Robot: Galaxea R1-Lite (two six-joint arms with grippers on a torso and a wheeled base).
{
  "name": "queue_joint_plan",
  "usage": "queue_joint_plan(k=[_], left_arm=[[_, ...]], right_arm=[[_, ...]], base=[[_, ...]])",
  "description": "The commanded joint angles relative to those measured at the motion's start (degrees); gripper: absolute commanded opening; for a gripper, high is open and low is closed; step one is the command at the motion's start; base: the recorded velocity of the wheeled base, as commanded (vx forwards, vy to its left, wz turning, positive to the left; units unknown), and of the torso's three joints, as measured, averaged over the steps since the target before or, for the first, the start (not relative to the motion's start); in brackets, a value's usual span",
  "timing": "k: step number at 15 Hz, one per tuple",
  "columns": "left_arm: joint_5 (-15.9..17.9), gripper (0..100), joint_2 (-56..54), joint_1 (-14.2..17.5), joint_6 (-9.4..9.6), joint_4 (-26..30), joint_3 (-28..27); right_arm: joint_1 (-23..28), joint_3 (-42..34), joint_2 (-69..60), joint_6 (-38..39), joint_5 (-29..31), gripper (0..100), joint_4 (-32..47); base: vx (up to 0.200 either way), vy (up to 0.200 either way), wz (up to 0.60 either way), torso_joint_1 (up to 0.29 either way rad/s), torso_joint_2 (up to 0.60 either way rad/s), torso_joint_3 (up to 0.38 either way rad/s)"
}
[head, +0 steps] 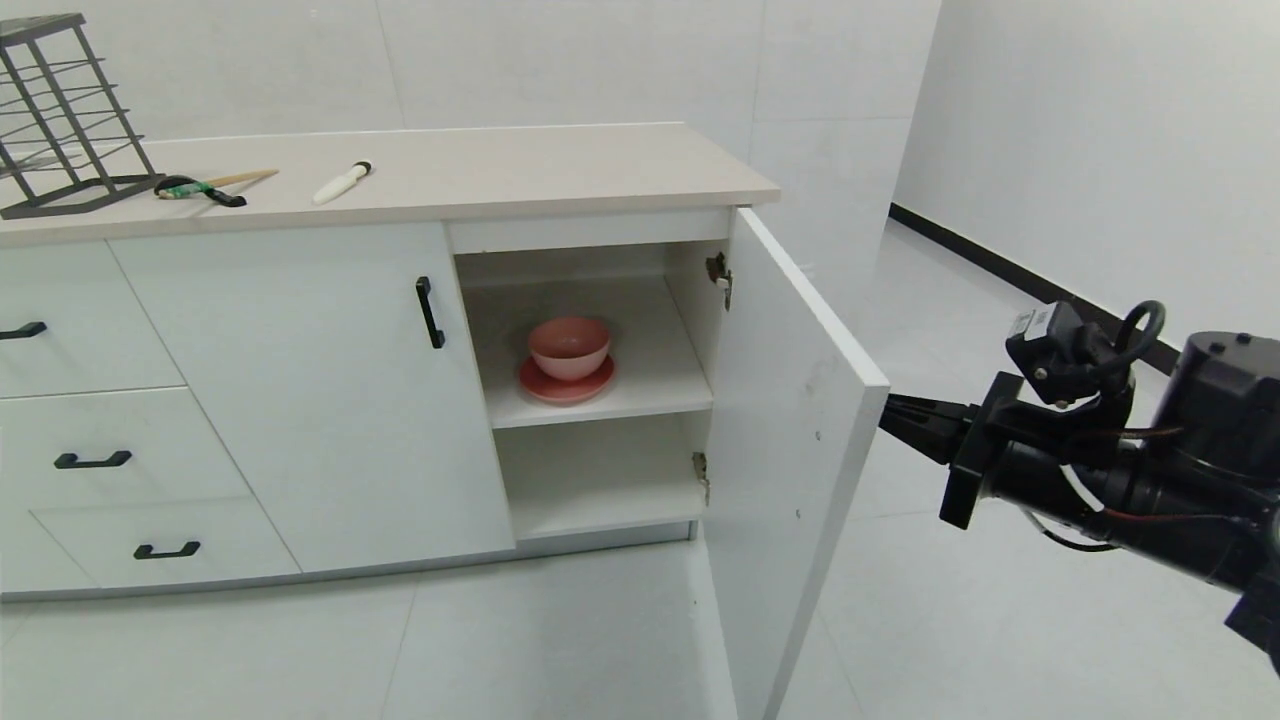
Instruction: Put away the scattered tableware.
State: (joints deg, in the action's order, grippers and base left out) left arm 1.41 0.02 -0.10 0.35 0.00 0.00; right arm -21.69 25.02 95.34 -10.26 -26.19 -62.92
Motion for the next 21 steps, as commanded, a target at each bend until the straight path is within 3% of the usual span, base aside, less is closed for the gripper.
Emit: queue_joint_plan(k=[1, 21], left_arm=[[0.0, 100, 0.0, 0.0, 0.0, -0.1, 0.0], [-0.1, 100, 0.0, 0.0, 0.26, 0.0, 0.0]], right_arm=[[-1.0, 1.2, 2.0, 0.1, 0.0, 0, 0.0], [-7.8, 16.3, 14.9, 0.6, 1.1, 0, 0.0]], base=[[0.0, 0.0, 0.0, 0.0, 0.0, 0.0], [0.0, 0.0, 0.0, 0.0, 0.0, 0.0]])
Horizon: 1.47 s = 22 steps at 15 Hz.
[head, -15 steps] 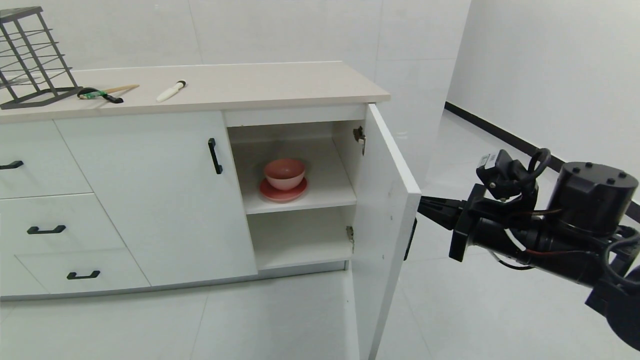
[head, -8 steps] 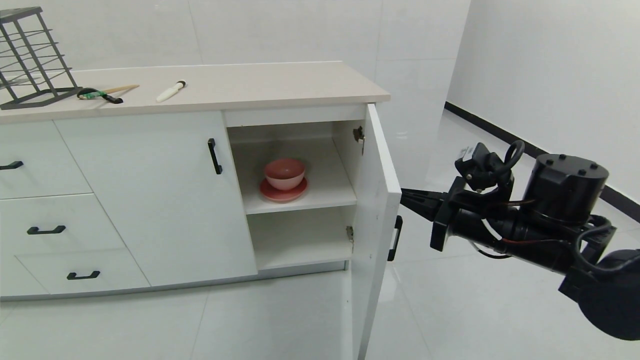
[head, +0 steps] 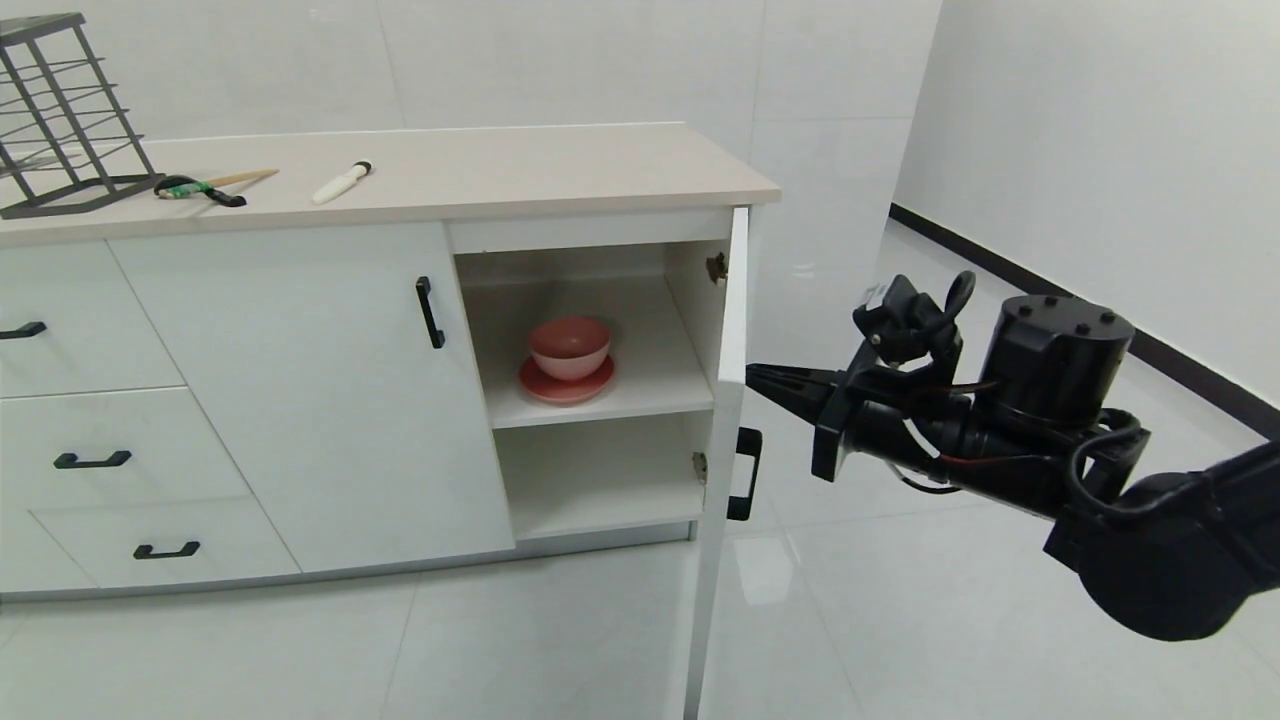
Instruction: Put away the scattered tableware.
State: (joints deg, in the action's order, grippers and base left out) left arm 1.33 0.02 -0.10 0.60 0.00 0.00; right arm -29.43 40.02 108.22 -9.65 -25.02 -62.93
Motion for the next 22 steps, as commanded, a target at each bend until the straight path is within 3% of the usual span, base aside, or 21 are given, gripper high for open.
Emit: queue_joint_plan(k=[1, 11, 16, 22], left_arm=[[0.0, 100, 0.0, 0.0, 0.02, 0.0, 0.0], [0.1, 100, 0.0, 0.0, 0.02, 0.0, 0.0], [0.1, 100, 0.0, 0.0, 0.11, 0.0, 0.0], [0.1, 100, 0.0, 0.0, 0.11, 0.0, 0.0]], right_arm=[[-0.2, 2.0, 2.7, 0.0, 0.0, 0, 0.0], [-0.8, 12.6, 12.6, -0.1, -0.1, 0, -0.2], [-0.8, 16.6, 17.9, 0.9, -0.1, 0, -4.5], [-0.5, 27.6, 26.3, 1.8, 0.0, 0, -5.4]], base=[[0.0, 0.0, 0.0, 0.0, 0.0, 0.0], [0.0, 0.0, 0.0, 0.0, 0.0, 0.0], [0.0, 0.0, 0.0, 0.0, 0.0, 0.0], [0.0, 0.0, 0.0, 0.0, 0.0, 0.0]])
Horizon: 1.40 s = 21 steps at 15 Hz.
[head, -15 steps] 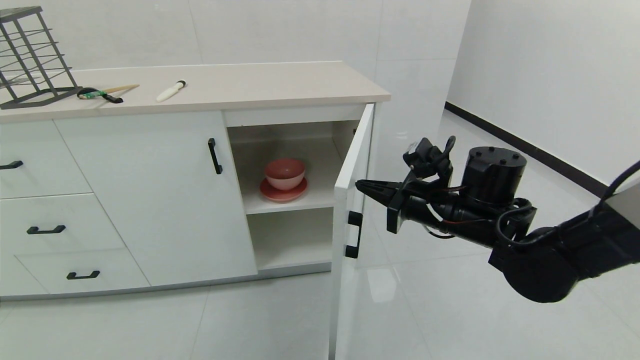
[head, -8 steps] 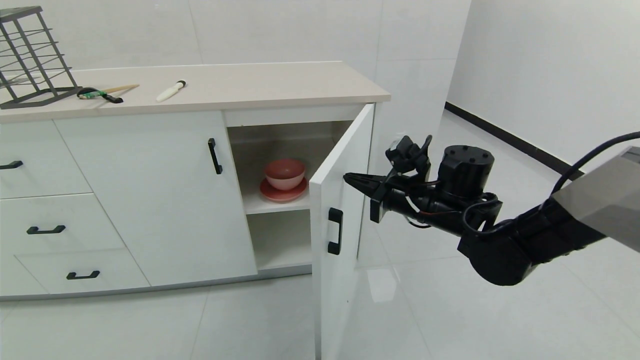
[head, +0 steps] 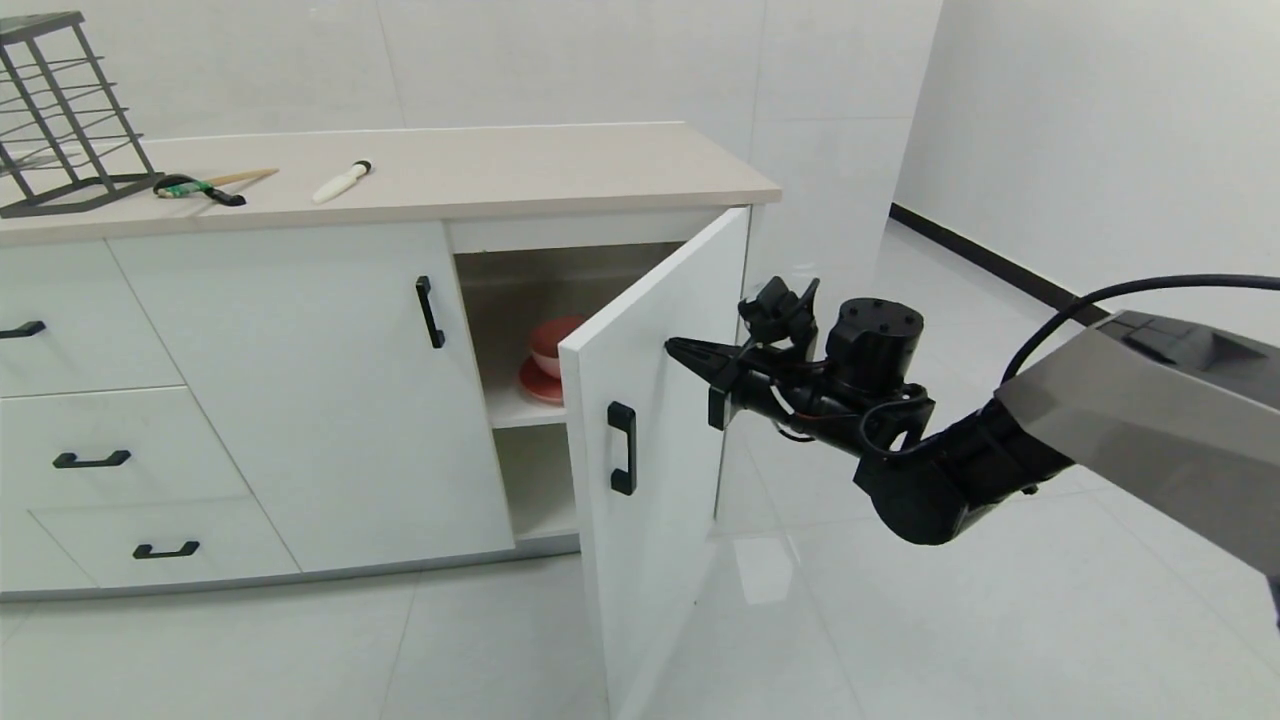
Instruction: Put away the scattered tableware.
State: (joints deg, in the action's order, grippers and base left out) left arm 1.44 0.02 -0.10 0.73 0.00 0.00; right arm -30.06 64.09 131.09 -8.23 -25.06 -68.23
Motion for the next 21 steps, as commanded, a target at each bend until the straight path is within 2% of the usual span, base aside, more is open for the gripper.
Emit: queue_joint_plan(k=[1, 6, 9, 13, 14, 15, 16, 17, 20, 21], left_arm=[[0.0, 100, 0.0, 0.0, -0.03, 0.0, 0.0], [0.0, 100, 0.0, 0.0, -0.03, 0.0, 0.0], [0.0, 100, 0.0, 0.0, -0.03, 0.0, 0.0], [0.0, 100, 0.0, 0.0, 0.06, 0.0, 0.0], [0.0, 100, 0.0, 0.0, 0.06, 0.0, 0.0], [0.0, 100, 0.0, 0.0, -0.03, 0.0, 0.0], [0.0, 100, 0.0, 0.0, 0.06, 0.0, 0.0], [0.0, 100, 0.0, 0.0, -0.03, 0.0, 0.0], [0.1, 100, 0.0, 0.0, 0.06, -0.1, 0.0], [0.1, 100, 0.0, 0.0, 0.06, -0.1, 0.0]], right_arm=[[0.1, 4.5, 4.0, 0.5, 0.1, 0, -0.1], [0.7, 12.1, 9.1, 0.8, 0.2, 0, -0.6], [0.9, 10.0, 8.0, 2.0, 0.2, 0, -4.9], [1.4, -9.7, -9.3, 1.9, 0.3, 0, -6.8], [1.4, -9.7, -9.3, 1.9, 0.3, 0, -6.8], [2.4, -20.3, -20.2, 1.8, -0.1, 0, -7.1], [2.7, -23.0, -22.7, 1.8, -0.1, 0, -7.4], [3.7, -29.9, -29.7, 1.8, -0.2, 0, -8.1], [6.6, -41.1, -43.5, 1.8, -0.3, 0, -8.1], [9.6, -47.5, -52.2, 1.8, -0.3, 0, -7.8]], base=[[0.0, 0.0, 0.0, 0.0, 0.0, 0.0], [0.0, 0.0, 0.0, 0.0, 0.0, 0.0], [0.0, 0.0, 0.0, 0.0, 0.0, 0.0], [0.0, 0.0, 0.0, 0.0, 0.0, 0.0], [0.0, 0.0, 0.0, 0.0, 0.0, 0.0], [0.0, 0.0, 0.0, 0.0, 0.0, 0.0], [0.0, 0.0, 0.0, 0.0, 0.0, 0.0], [0.0, 0.0, 0.0, 0.0, 0.0, 0.0], [0.0, 0.0, 0.0, 0.0, 0.0, 0.0], [0.0, 0.0, 0.0, 0.0, 0.0, 0.0]])
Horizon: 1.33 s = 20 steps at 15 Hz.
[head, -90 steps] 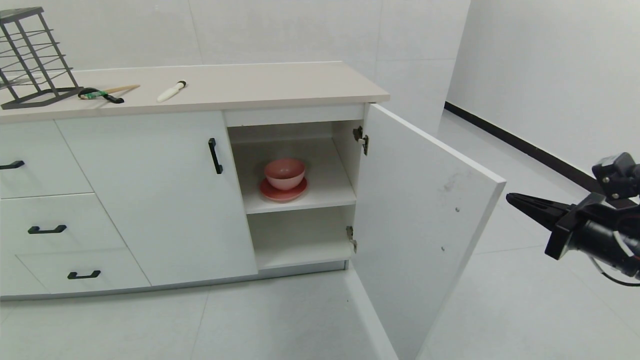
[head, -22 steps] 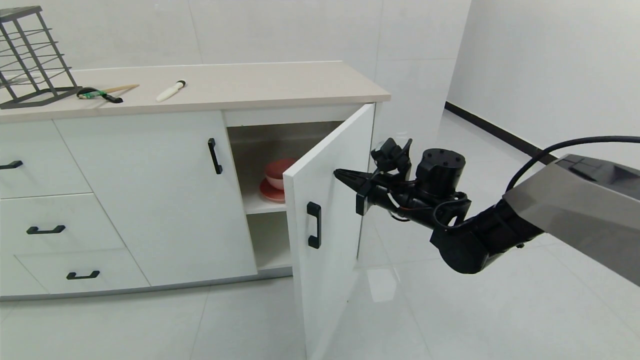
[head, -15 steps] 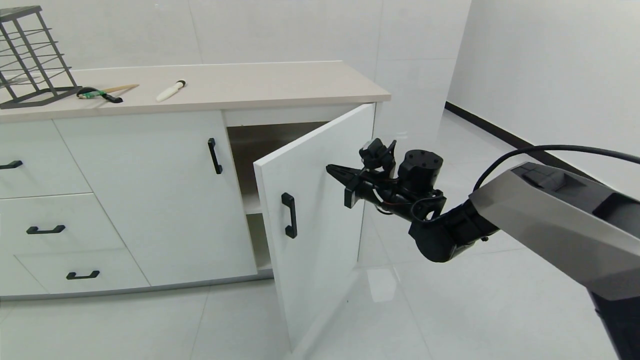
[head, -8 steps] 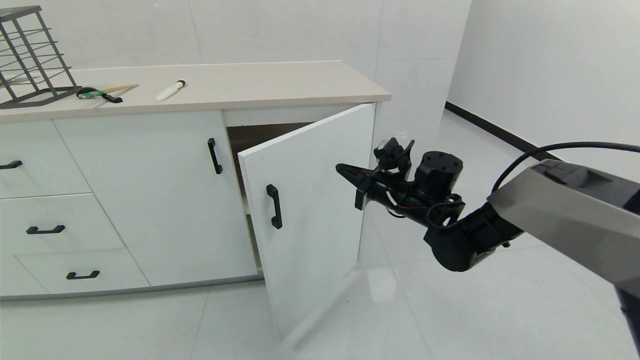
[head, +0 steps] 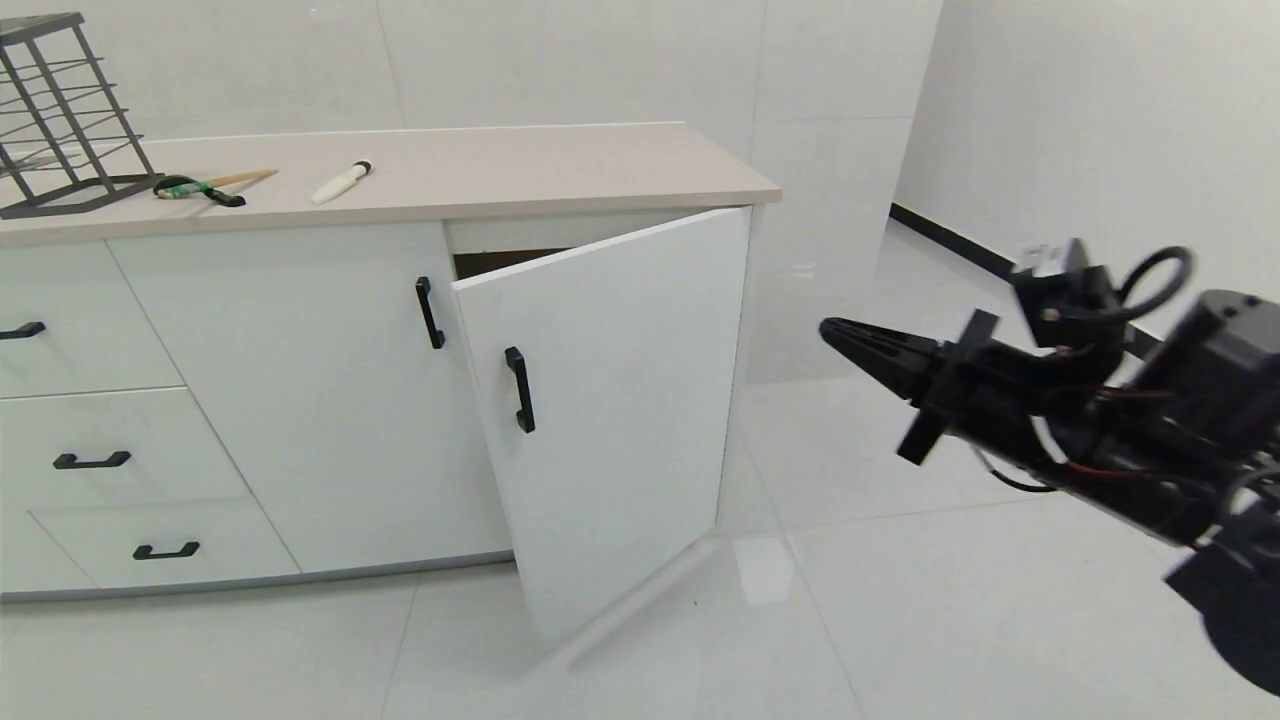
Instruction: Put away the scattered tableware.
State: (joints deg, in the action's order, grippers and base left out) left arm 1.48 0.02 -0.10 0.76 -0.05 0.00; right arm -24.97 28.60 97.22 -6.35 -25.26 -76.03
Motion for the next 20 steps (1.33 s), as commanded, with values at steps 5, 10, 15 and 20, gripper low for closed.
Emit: queue_joint_plan(k=[5, 10, 15, 20], left_arm=[[0.0, 100, 0.0, 0.0, -0.14, 0.0, 0.0], [-0.1, 100, 0.0, 0.0, -0.14, 0.0, 0.0], [-0.1, 100, 0.0, 0.0, -0.23, 0.0, 0.0], [0.0, 100, 0.0, 0.0, -0.14, 0.0, 0.0]], right_arm=[[19.3, -22.0, -41.0, 0.6, 0.0, 0, 4.3], [21.7, -28.6, -61.4, 0.2, 0.2, 0, 11.2], [24.8, -28.4, -86.5, 0.5, 0.5, 0, 38.7], [25.1, -28.6, -97.1, 3.3, 11.4, 0, 61.7]], base=[[0.0, 0.0, 0.0, 0.0, 0.0, 0.0], [0.0, 0.0, 0.0, 0.0, 0.0, 0.0], [0.0, 0.0, 0.0, 0.0, 0.0, 0.0], [0.0, 0.0, 0.0, 0.0, 0.0, 0.0]])
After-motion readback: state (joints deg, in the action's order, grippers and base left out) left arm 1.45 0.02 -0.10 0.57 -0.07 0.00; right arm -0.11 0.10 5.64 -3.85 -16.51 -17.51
